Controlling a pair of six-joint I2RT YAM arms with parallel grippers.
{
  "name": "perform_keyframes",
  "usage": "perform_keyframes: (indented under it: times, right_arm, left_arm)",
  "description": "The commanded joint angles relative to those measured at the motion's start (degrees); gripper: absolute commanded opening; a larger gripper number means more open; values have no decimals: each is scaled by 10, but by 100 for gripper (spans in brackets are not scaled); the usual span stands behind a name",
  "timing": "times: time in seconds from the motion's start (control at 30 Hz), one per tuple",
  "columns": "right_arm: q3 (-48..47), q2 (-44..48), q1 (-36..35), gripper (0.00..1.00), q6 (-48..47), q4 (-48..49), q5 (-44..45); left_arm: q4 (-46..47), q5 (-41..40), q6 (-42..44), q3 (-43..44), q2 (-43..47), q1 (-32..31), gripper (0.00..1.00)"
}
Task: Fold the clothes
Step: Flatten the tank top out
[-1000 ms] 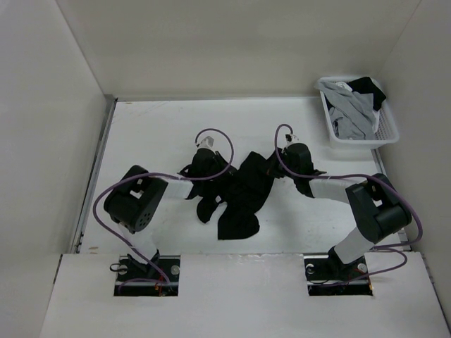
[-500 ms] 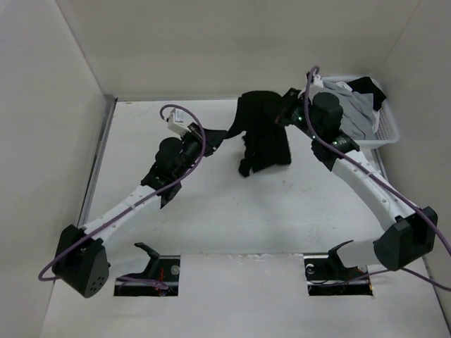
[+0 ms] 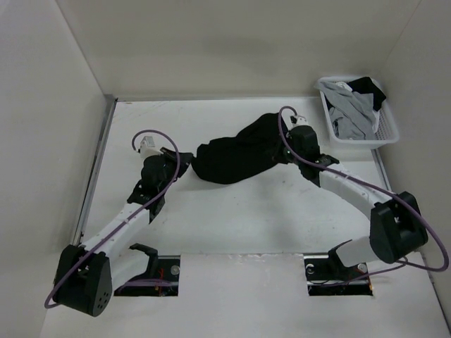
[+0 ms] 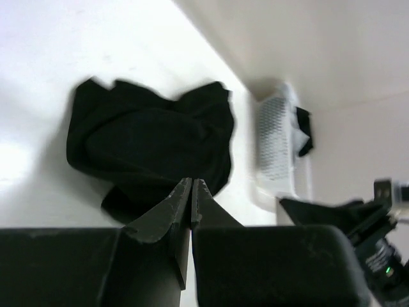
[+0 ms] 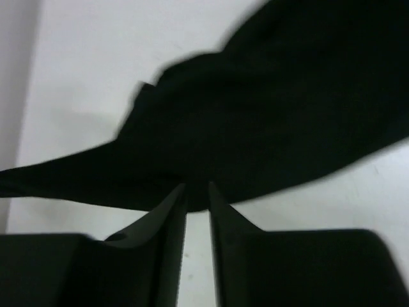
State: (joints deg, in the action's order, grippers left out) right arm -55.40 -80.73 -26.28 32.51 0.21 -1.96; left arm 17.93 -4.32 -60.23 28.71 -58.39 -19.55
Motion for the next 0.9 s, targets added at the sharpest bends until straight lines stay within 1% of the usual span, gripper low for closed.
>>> perform_keyframes:
  times: [0.0,0.03,0.1,0.13,0.17,0.2,0.3,0.37,0.5,0.67,0.77,0.87]
  right_arm:
    - [28,-16,37,19,11,44,26]
    - [28,-36,49,19,16,45,23]
    - [15,-79,58,23,14,45,20]
    - [7,-103,60,30,14,45,27]
    - [-1,-123,69,39,18,46,34]
    - [-8,-143,77,45,19,49,46]
    - [-42,-185,95,51,23,41,84]
    - [-65,-206,104,52,24,20,110]
    - [-103,-234,104,46,24,-18,114]
    - [-158,-258,104,48,16,-95,129]
    - [-157,-254,96,48,11,-117,141]
    - [-132,-236,83,49,10,-118,171]
  left_arm:
    - [33,11,-21,-15,-8,22,0]
    - [39,14,-23,-20,-15,25,0]
    - [54,20,-27,-24,-24,29,0]
    - [60,26,-27,-25,-29,30,0]
    - [64,29,-27,-25,-32,30,0]
    - [68,31,-27,-25,-35,29,0]
    - [70,33,-22,-23,-37,25,0]
    - [70,33,-15,-23,-38,22,0]
    - [70,33,-4,-23,-30,18,0]
    - [60,43,1,-29,3,22,0]
    - [19,41,2,-44,57,48,0]
    - [-47,51,-3,-54,100,108,0]
